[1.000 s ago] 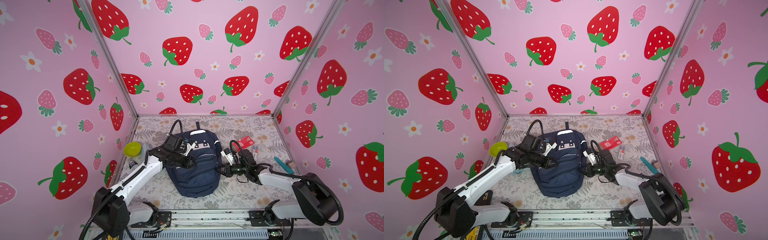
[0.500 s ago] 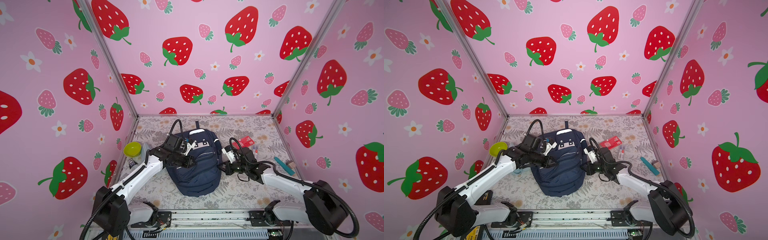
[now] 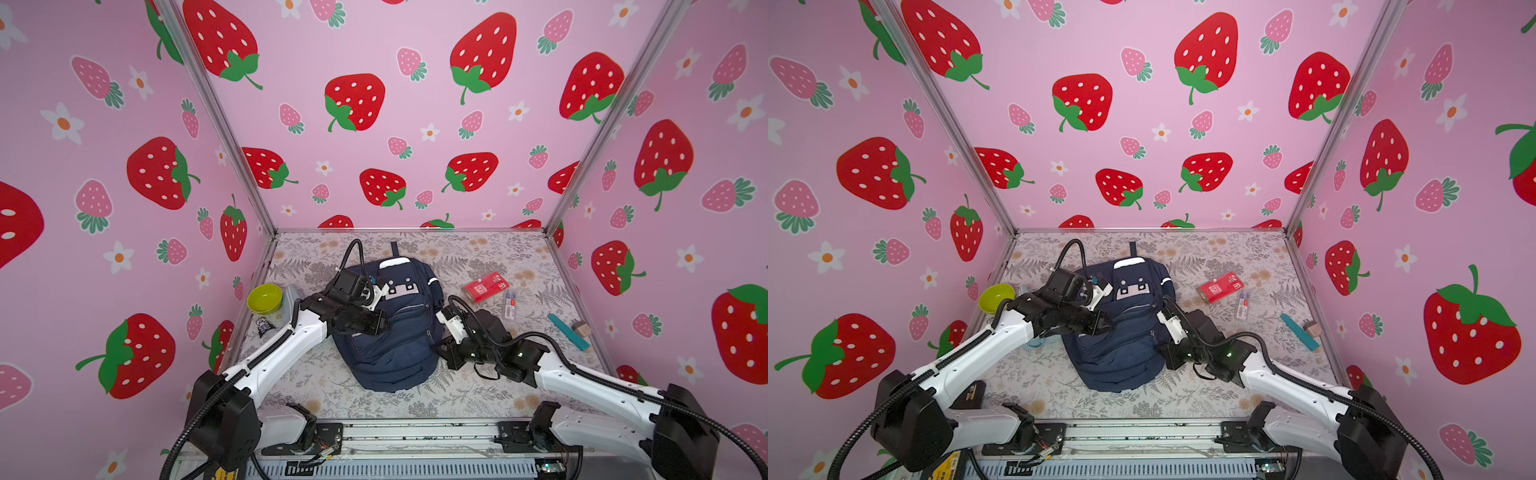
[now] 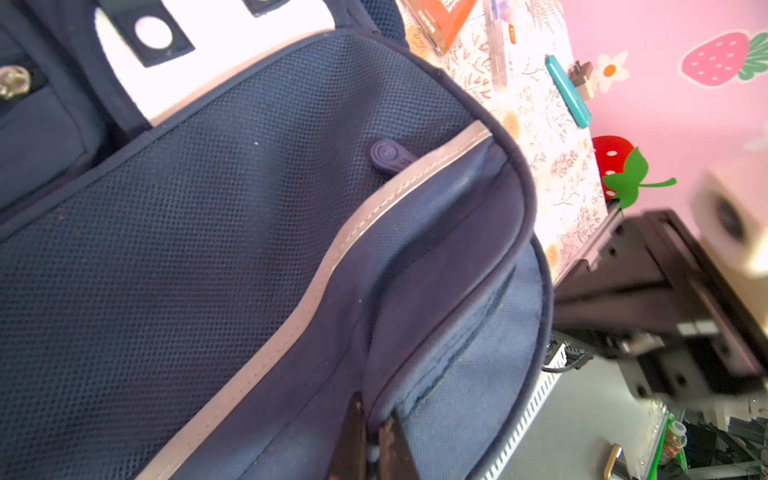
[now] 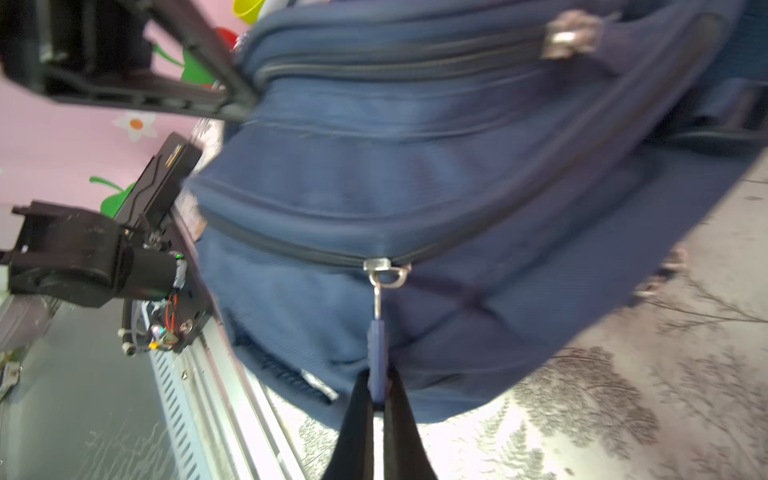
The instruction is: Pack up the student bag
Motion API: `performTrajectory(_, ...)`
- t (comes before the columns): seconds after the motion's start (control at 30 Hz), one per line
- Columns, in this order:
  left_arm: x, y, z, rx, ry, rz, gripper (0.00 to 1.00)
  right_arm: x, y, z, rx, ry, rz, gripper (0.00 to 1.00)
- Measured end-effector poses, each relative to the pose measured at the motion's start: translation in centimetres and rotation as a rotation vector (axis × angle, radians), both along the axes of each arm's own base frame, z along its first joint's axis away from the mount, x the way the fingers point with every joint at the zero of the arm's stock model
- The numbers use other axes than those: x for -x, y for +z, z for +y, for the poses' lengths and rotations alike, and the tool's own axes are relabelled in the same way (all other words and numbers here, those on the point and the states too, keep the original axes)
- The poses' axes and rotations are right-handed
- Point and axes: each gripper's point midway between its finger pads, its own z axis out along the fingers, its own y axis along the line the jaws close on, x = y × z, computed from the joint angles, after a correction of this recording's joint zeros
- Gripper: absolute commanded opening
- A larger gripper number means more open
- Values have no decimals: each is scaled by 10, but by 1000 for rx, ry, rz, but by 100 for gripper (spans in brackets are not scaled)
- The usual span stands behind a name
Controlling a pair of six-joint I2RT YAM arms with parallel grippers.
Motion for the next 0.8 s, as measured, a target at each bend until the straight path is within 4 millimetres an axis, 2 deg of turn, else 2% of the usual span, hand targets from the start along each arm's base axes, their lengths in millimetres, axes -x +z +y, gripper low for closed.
performTrajectory(0.1,0,-4,-1,-10,16,16,0,15,10,16,1,27,-23,0)
performTrajectory(0.17,0,-6,-3,-9,27,35,0,24,10,25,9,34,-26,0)
performTrajectory(0.37,3,-12,-19,19,56,84,0,39,-19,57,77,38,-10,0)
performTrajectory(0.5,0,-10,-31,54,86,102,0,39,-32,75,111,33,-9,0)
performTrajectory(0.53,0,-10,-33,58,92,107,2,39,-32,78,113,30,-12,0)
performTrajectory(0.6,-4,-10,-37,69,99,106,23,41,-31,80,111,34,-12,0)
performTrajectory(0.67,-10,-6,-41,74,99,98,35,47,-27,79,98,43,-10,0)
performTrajectory(0.8,-21,-3,-40,14,79,39,44,50,-13,63,56,21,-3,0)
